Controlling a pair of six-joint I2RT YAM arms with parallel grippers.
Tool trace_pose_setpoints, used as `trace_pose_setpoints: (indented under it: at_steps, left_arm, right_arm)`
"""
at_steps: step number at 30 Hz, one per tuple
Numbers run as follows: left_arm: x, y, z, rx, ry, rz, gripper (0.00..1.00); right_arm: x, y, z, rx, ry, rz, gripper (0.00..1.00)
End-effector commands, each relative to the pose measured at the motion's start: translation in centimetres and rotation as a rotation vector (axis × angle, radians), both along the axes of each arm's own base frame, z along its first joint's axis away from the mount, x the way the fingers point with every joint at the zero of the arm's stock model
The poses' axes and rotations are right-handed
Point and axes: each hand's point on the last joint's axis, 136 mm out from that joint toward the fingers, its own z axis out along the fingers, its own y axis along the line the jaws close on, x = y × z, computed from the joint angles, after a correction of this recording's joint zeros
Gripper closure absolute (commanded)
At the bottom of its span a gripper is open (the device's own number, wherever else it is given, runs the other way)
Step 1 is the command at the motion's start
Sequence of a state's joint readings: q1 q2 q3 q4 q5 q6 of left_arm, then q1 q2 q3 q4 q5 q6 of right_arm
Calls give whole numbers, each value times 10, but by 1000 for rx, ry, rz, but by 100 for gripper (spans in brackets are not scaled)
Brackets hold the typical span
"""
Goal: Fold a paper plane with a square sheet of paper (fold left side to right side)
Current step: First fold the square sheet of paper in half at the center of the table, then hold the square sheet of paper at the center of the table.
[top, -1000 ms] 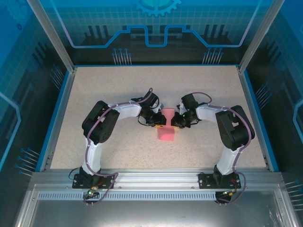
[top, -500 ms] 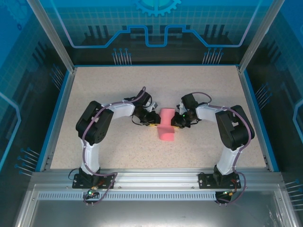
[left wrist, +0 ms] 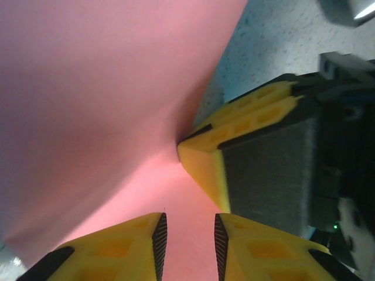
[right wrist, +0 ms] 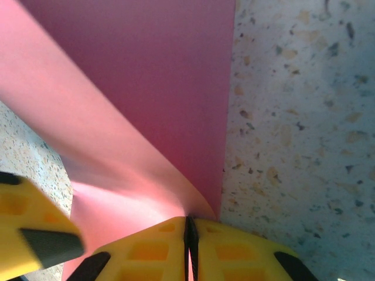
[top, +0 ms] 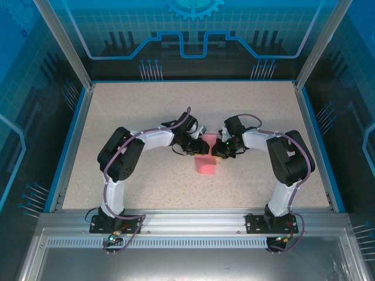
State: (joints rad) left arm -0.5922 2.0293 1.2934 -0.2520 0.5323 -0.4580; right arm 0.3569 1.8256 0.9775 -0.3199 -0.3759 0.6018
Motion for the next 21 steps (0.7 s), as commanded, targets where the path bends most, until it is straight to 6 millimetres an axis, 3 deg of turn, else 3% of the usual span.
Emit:
trace_pose_setpoints:
  at_steps: [1, 8, 16, 21]
  left_arm:
    - [0, -2, -11, 10, 33, 5, 69]
    - [-12, 6, -29, 55, 67, 7, 69]
    - [-21, 11, -42, 96, 89, 12, 69]
    - [-21, 11, -44, 100, 91, 11, 69]
  right_arm:
    - [-23, -7, -23, -73, 84, 17, 88]
    - [-17, -1, -14, -29, 44, 15, 88]
    - [14, 3, 36, 80, -116, -2, 88]
    - [31, 12, 47, 139, -142, -5, 88]
